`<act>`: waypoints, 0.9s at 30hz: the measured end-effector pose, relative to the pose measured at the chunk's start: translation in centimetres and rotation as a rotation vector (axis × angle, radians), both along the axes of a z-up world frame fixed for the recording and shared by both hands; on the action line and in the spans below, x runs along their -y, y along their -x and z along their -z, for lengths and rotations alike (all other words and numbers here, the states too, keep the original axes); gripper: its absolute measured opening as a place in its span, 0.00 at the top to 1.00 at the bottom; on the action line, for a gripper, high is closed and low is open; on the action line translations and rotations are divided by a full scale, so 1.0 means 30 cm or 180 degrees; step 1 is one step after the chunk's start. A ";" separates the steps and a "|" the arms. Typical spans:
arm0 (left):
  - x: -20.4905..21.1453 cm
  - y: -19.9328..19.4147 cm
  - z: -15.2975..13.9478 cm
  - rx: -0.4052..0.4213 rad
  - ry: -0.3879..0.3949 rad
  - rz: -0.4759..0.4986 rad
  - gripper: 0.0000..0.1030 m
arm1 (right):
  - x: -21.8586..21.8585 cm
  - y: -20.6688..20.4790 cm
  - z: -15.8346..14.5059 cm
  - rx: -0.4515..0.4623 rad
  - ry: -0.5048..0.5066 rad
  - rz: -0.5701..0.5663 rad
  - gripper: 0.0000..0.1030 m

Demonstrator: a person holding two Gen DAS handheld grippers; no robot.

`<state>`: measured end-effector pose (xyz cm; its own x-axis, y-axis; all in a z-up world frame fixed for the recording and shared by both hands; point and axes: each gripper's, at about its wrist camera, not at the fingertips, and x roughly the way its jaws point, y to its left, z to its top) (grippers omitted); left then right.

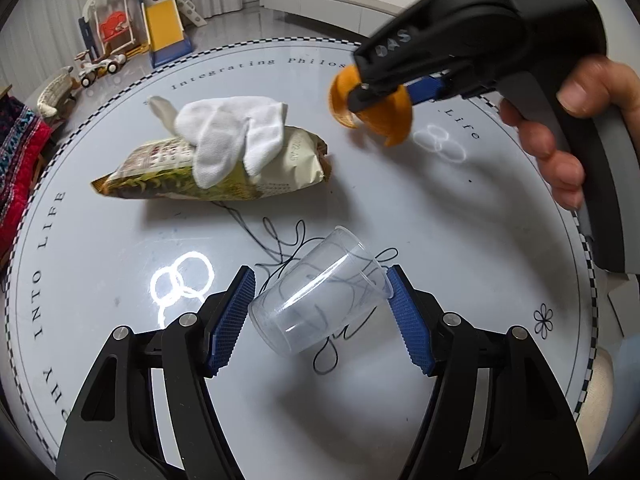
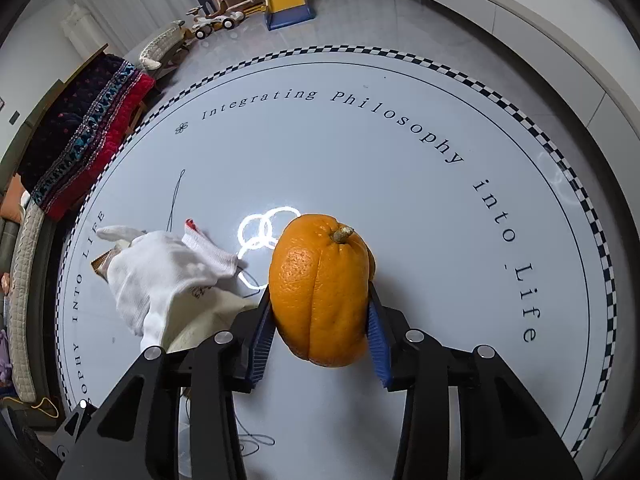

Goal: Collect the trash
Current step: 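Grasp the orange with the right tool while the left tool grasps the clear plastic cup, then carry the clear cup and orange over the bin and release both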

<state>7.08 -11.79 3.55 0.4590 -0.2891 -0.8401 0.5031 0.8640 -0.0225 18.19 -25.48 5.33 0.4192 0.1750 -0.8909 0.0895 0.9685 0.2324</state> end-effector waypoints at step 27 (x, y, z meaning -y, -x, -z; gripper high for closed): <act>-0.445 0.425 -0.158 0.0306 0.0105 -0.0854 0.36 | -0.524 0.477 -0.201 0.0234 -0.0191 -0.0903 0.59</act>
<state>-5.66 1.55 8.29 0.5999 -0.1731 -0.7812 0.2579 0.9660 -0.0160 3.89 -9.76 11.37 0.4090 0.3458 -0.8445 -0.2019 0.9368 0.2858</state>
